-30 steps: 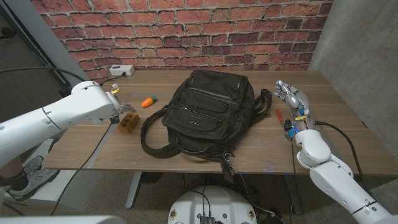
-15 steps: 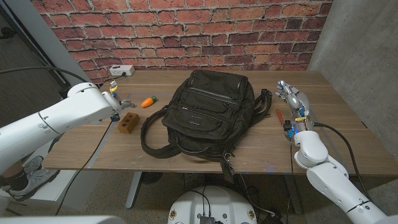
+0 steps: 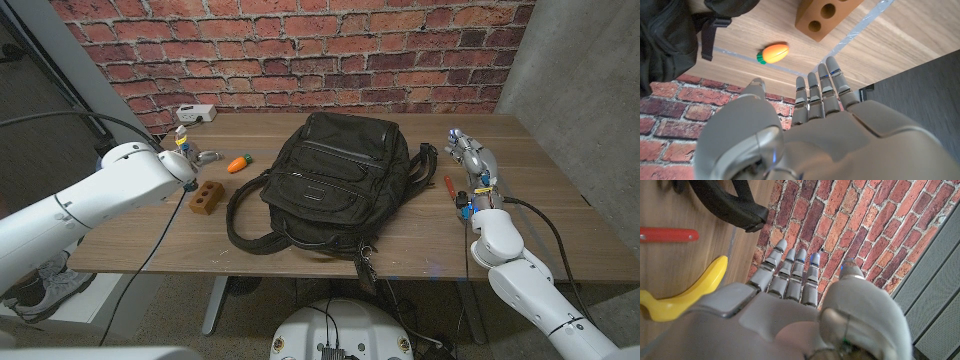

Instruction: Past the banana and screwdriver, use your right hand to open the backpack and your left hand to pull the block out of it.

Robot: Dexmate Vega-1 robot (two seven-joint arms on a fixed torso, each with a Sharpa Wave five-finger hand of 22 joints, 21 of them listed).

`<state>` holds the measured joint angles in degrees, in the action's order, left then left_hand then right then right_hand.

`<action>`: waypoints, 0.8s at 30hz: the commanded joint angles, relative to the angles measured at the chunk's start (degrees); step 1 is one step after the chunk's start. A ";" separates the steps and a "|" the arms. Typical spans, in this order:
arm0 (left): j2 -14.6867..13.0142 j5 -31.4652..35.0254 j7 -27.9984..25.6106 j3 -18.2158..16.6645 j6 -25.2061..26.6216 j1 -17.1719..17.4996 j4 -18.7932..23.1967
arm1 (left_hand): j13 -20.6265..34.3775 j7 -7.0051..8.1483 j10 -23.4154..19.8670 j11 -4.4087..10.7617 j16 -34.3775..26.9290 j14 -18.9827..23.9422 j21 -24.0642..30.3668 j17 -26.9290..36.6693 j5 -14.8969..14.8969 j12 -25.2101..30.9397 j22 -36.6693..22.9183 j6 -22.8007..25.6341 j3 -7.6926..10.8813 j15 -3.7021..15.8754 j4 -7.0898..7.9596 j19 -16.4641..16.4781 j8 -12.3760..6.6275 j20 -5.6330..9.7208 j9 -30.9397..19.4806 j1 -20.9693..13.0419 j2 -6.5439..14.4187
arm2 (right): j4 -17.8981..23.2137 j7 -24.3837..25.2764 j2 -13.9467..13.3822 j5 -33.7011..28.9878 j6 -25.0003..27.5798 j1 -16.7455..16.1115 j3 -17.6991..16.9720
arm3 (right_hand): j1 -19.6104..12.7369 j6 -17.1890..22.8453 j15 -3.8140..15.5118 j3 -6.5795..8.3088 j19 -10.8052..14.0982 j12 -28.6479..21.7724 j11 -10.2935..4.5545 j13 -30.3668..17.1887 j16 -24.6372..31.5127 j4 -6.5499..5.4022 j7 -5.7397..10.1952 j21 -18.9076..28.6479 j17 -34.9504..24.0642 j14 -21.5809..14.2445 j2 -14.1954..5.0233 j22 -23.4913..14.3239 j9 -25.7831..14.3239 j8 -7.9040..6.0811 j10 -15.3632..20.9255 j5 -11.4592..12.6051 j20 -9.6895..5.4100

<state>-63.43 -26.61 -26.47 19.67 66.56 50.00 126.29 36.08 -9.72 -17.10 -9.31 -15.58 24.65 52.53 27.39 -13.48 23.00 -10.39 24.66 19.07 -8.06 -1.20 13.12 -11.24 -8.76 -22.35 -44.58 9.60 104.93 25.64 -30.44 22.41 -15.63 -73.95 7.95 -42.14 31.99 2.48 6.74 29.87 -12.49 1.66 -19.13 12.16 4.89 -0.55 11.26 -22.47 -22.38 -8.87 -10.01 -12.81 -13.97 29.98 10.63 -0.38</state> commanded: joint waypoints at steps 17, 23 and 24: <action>3.85 3.57 -0.82 -6.24 -21.04 8.49 -3.32 | -0.43 -0.04 0.59 -0.07 0.48 -2.15 -0.92 -0.25 -0.60 -1.20 -0.19 0.23 2.22 -0.50 0.90 -1.24 -0.13 0.53 0.60 1.44 1.28 | -6.45 -1.24 1.18 2.38 -1.69 5.21 2.41 | 0.28 -0.46 0.26 0.97 -0.47 0.32 0.13 0.28 0.21 -0.29 -0.03 0.02 0.27 0.36 -0.94 -0.13 -0.02 0.26 -0.54 0.42 -0.30; 5.00 5.55 -0.41 -5.69 -27.34 8.98 -6.27 | -0.74 0.12 -0.26 0.33 0.13 -1.52 -0.95 -0.35 -0.62 -1.24 -0.24 0.31 2.97 -0.28 1.50 -1.10 -0.21 0.74 0.87 2.16 1.55 | -7.34 -1.20 1.59 2.57 -2.10 5.92 3.02 | 0.88 -0.49 0.31 1.16 -0.56 0.37 0.04 0.37 0.22 -0.76 0.00 0.02 0.26 0.45 -1.39 -0.13 -0.01 0.34 -0.64 0.44 -0.39; 5.35 5.78 -0.39 -5.73 -28.60 9.14 -6.82 | -0.79 0.19 -0.33 0.33 0.11 -1.50 -0.96 -0.36 -0.61 -1.28 -0.25 0.40 3.08 -0.20 1.61 -1.08 -0.25 0.78 0.92 2.30 1.57 | -7.36 -1.11 1.61 2.56 -2.01 6.01 3.09 | 0.95 -0.49 0.32 1.19 -0.59 0.35 0.06 0.38 0.22 -0.81 0.00 0.01 0.27 0.44 -1.43 -0.13 -0.01 0.35 -0.59 0.45 -0.38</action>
<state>-60.13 -23.41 -27.05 14.27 48.65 57.16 123.59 35.29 -9.72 -16.69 -9.29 -15.25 22.80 51.69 27.08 -13.79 21.82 -10.55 24.66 21.68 -8.49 0.32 12.26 -11.24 -8.19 -21.51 -42.89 11.22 99.25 24.40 -29.42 24.59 -17.02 -69.36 10.11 -41.24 31.81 2.64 7.53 29.63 -12.30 1.68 -18.59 12.16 4.41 -0.72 11.26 -22.05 -22.23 -9.77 -10.00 -12.81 -13.69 29.40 10.63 -0.62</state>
